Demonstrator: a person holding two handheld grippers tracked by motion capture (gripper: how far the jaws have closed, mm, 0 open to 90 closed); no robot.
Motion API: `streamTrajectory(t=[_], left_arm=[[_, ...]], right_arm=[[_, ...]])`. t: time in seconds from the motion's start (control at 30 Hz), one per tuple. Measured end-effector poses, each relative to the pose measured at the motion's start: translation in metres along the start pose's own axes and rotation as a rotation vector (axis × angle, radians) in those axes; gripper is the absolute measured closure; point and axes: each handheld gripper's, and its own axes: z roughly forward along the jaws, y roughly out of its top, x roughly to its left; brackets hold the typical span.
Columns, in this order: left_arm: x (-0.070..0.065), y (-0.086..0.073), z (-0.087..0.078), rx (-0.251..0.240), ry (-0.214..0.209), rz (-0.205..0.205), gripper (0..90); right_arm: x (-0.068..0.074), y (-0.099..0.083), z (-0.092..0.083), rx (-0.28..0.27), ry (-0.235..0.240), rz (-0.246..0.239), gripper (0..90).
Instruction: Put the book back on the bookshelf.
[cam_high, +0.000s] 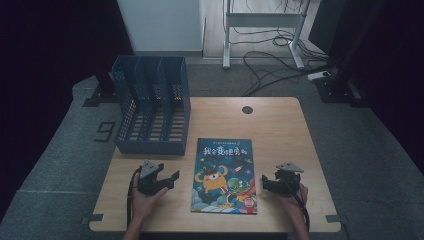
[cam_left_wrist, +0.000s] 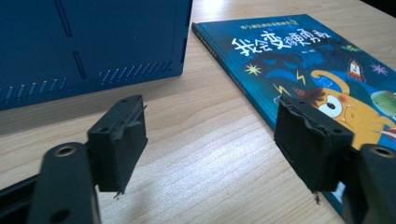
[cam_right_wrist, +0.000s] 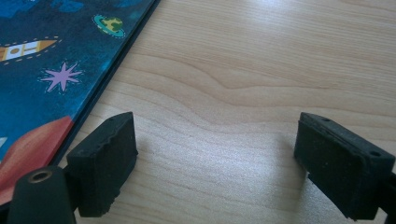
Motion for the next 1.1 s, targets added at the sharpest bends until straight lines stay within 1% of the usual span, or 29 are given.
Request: streamTrajectory(t=[0.03,0.07,0.13,0.2,0.23,0.3,0.37,0.43,0.47,0.5,0.53,0.57,0.6,0.63,0.7,0.73,0.77,0.8,0.83,0.93,1.0,1.03,1.07,1.1], left_arm=[[0.0,0.0,0.0,0.0,0.0,0.0,28.2],[-0.003,0.0,0.001,0.016,-0.015,0.007,28.2],[-0.006,0.0,0.002,0.02,-0.013,0.011,28.3],[-0.006,0.001,0.002,0.024,-0.017,0.008,27.7],[-0.008,0.002,0.003,0.035,-0.031,-0.005,27.1],[-0.01,0.002,0.004,0.039,-0.033,0.0,27.0],[-0.013,0.002,0.005,0.025,-0.019,0.017,27.4],[-0.015,0.003,0.004,0.008,-0.013,0.021,27.7],[-0.015,0.003,0.004,0.008,-0.013,0.021,27.6],[-0.017,0.004,0.004,0.004,0.008,0.037,27.4],[-0.017,0.004,0.004,0.004,0.008,0.037,27.3],[-0.021,0.005,0.006,0.017,0.049,0.081,27.0],[-0.021,0.005,0.006,0.017,0.049,0.081,26.7],[-0.022,0.006,0.008,0.018,0.028,0.071,26.5],[-0.027,0.007,0.008,0.024,0.022,0.072,26.3],[-0.03,0.009,0.007,0.019,-0.003,0.074,26.1],[-0.03,0.009,0.007,0.019,-0.003,0.074,25.6],[-0.038,0.013,0.006,0.012,-0.005,0.104,25.5],[-0.04,0.015,0.006,0.012,-0.001,0.116,25.4],[-0.044,0.018,0.009,0.02,0.0,0.12,25.4],[-0.047,0.021,0.014,0.038,-0.002,0.123,25.4],[-0.047,0.021,0.014,0.038,-0.002,0.123,25.3],[-0.05,0.023,0.021,0.057,-0.018,0.116,25.2],[-0.05,0.023,0.021,0.057,-0.018,0.116,24.0]], right_arm=[[0.0,0.0,0.0,0.004,-0.003,0.001,12.8],[0.001,0.001,0.0,0.005,-0.006,-0.001,13.0],[0.002,0.003,0.0,0.008,-0.004,-0.005,13.1],[0.002,0.005,-0.001,-0.004,0.007,0.005,13.3],[0.003,0.006,-0.002,-0.012,0.014,0.01,13.5],[0.007,0.007,-0.004,-0.026,0.029,0.014,13.5],[0.01,0.008,-0.005,-0.032,0.043,0.014,13.6],[0.014,0.01,-0.005,-0.04,0.064,0.022,13.7],[0.014,0.01,-0.005,-0.04,0.064,0.022,13.7],[0.017,0.013,-0.006,-0.049,0.072,0.026,13.7],[0.017,0.013,-0.006,-0.049,0.072,0.026,13.7],[0.021,0.016,-0.006,-0.057,0.072,0.03,13.8],[0.023,0.018,-0.005,-0.059,0.079,0.032,13.8],[0.025,0.02,-0.004,-0.059,0.083,0.028,13.8],[0.03,0.026,-0.004,-0.064,0.096,0.02,13.8],[0.033,0.029,-0.004,-0.071,0.102,0.015,13.8],[0.033,0.029,-0.004,-0.071,0.102,0.015,13.8],[0.04,0.035,-0.004,-0.091,0.116,0.008,13.8],[0.043,0.038,-0.002,-0.098,0.121,0.009,13.8],[0.051,0.044,0.002,-0.105,0.146,0.017,13.8],[0.056,0.045,0.004,-0.108,0.15,0.012,13.9],[0.056,0.045,0.004,-0.108,0.15,0.012,13.9],[0.06,0.044,0.005,-0.101,0.159,0.004,13.7],[0.062,0.043,0.005,-0.096,0.16,-0.004,13.6]])
